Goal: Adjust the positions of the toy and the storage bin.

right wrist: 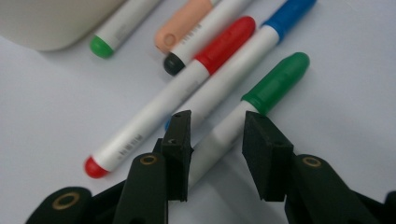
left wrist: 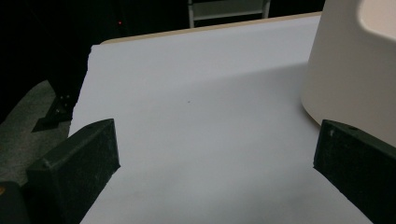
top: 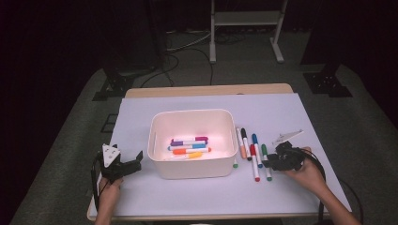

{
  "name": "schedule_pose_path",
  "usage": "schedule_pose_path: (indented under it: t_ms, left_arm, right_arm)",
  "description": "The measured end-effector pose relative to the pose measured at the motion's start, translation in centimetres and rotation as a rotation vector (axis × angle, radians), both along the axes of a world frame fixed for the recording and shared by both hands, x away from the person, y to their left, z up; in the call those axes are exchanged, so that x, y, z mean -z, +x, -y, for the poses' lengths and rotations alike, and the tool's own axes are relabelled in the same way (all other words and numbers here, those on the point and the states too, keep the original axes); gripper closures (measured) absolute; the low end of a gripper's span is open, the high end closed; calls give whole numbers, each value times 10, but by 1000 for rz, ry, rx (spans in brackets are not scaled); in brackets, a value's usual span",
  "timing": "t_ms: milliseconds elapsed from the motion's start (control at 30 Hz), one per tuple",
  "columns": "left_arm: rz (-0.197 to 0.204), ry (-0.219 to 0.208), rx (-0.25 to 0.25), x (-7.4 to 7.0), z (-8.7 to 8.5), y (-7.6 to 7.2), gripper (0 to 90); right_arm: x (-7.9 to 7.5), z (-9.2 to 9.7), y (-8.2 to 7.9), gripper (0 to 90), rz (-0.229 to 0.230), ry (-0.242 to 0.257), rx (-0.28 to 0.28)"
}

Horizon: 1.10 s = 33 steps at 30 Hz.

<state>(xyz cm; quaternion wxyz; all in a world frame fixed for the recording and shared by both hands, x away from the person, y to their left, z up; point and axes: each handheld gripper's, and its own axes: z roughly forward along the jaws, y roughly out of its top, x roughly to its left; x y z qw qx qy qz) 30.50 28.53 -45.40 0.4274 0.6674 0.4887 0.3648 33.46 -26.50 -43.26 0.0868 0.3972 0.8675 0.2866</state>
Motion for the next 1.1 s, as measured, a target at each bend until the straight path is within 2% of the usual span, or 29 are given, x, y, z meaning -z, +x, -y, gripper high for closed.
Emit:
schedule_pose_path:
  t_ms: [300, 367, 467, 567, 767, 900, 1000, 1100]
  left_arm:
    - [3, 2, 0, 0, 0, 0, 0]
    - [2, 5, -1, 0, 1, 0, 0]
    - [0, 5, -2, 0, 0, 0, 0]
    - [0, 6, -1, 0, 0, 0, 0]
    - [1, 6, 0, 0, 0, 0, 0]
    - [1, 5, -1, 0, 1, 0, 0]
    - [1, 5, -1, 0, 1, 0, 0]
    - [1, 7, -2, 0, 1, 0, 0]
  right_arm:
    - [4, 21, -6, 635, 19, -51, 84]
    - [6, 28, -7, 664, 40, -66, 107]
    - [6, 33, -8, 714, 49, -61, 137]
    - [7, 35, -8, 754, 60, -61, 132]
    - [6, 39, -5, 760, 31, -38, 135]
    - [2, 41, -5, 760, 16, 1, 133]
    - [-5, 42, -6, 760, 12, 35, 128]
    - [-19, 42, -7, 760, 30, 81, 109]
